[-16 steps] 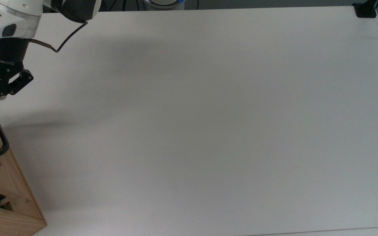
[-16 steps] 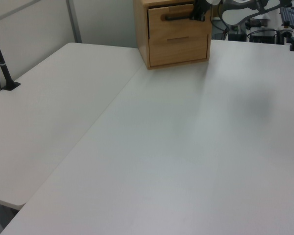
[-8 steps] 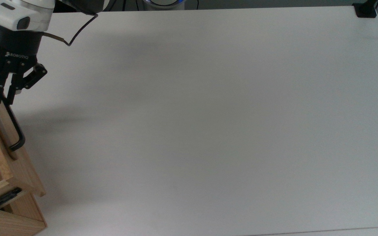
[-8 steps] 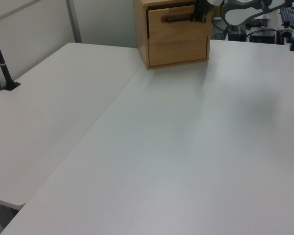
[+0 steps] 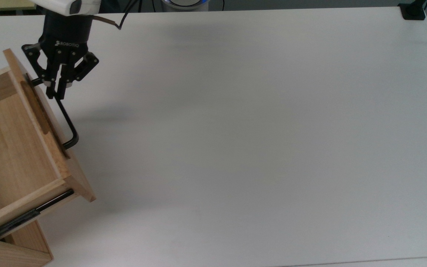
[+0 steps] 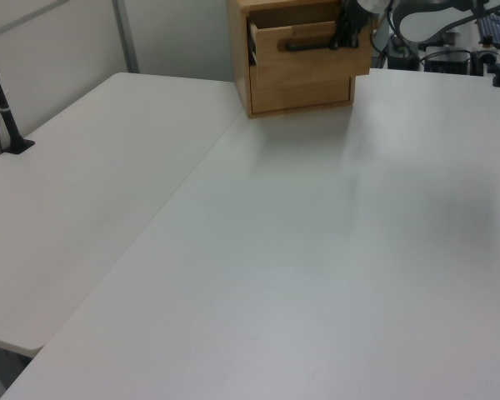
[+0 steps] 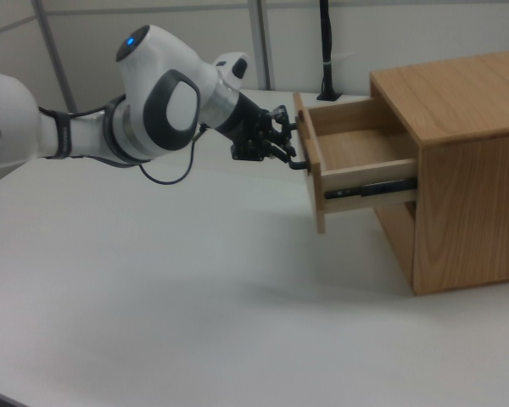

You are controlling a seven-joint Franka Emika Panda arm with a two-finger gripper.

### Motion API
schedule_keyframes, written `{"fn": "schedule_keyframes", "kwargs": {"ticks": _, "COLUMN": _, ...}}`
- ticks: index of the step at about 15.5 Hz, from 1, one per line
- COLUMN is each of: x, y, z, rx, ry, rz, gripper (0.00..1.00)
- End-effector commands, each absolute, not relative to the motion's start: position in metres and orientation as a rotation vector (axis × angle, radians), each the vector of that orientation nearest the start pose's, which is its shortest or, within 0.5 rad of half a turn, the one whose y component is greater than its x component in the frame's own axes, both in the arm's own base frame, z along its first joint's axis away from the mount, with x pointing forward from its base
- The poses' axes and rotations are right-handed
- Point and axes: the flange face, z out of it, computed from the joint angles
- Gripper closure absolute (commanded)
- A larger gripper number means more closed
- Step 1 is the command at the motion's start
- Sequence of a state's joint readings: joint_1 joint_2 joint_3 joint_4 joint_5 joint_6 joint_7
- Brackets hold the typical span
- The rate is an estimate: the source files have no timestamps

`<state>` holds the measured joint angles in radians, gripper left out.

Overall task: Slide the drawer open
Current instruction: 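Pull the handle away from the cabinet, sliding the drawer out, then open the gripper, release the handle and lift away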

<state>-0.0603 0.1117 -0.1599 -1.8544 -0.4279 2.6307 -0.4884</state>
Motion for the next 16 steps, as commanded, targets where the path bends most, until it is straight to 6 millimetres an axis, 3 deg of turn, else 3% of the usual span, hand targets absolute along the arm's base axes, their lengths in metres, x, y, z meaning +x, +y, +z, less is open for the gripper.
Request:
{"fn": "schedule_keyframes", "kwargs": {"ticks": 1, "x": 0.609, "y": -0.084, "z": 0.551, "rx": 2.465, "ry": 0.712, "rz": 0.662, "gripper": 0.95}}
{"fn": "schedule_keyframes", "kwargs": {"ticks": 3, "x": 0.608, "y": -0.076, "z": 0.548, "rx": 2.485, "ry": 0.724, "rz": 0.624, "gripper": 0.92}}
{"fn": "schedule_keyframes", "kwargs": {"ticks": 5, "x": 0.608, "y": -0.068, "z": 0.548, "rx": 2.525, "ry": 0.708, "rz": 0.618, "gripper": 0.46}}
{"fn": "schedule_keyframes", "kwargs": {"ticks": 7, "x": 0.608, "y": -0.066, "z": 0.550, "rx": 2.589, "ry": 0.649, "rz": 0.638, "gripper": 0.28}}
{"fn": "schedule_keyframes", "kwargs": {"ticks": 9, "x": 0.604, "y": -0.047, "z": 0.567, "rx": 2.706, "ry": 0.550, "rz": 0.634, "gripper": 0.09}}
{"fn": "schedule_keyframes", "kwargs": {"ticks": 11, "x": 0.596, "y": -0.030, "z": 0.586, "rx": 2.828, "ry": 0.480, "rz": 0.570, "gripper": 0.08}}
{"fn": "schedule_keyframes", "kwargs": {"ticks": 13, "x": 0.589, "y": -0.002, "z": 0.609, "rx": 3.008, "ry": 0.288, "rz": 0.500, "gripper": 0.08}}
{"fn": "schedule_keyframes", "kwargs": {"ticks": 16, "x": 0.576, "y": 0.021, "z": 0.611, "rx": 3.120, "ry": 0.021, "rz": 0.313, "gripper": 0.00}}
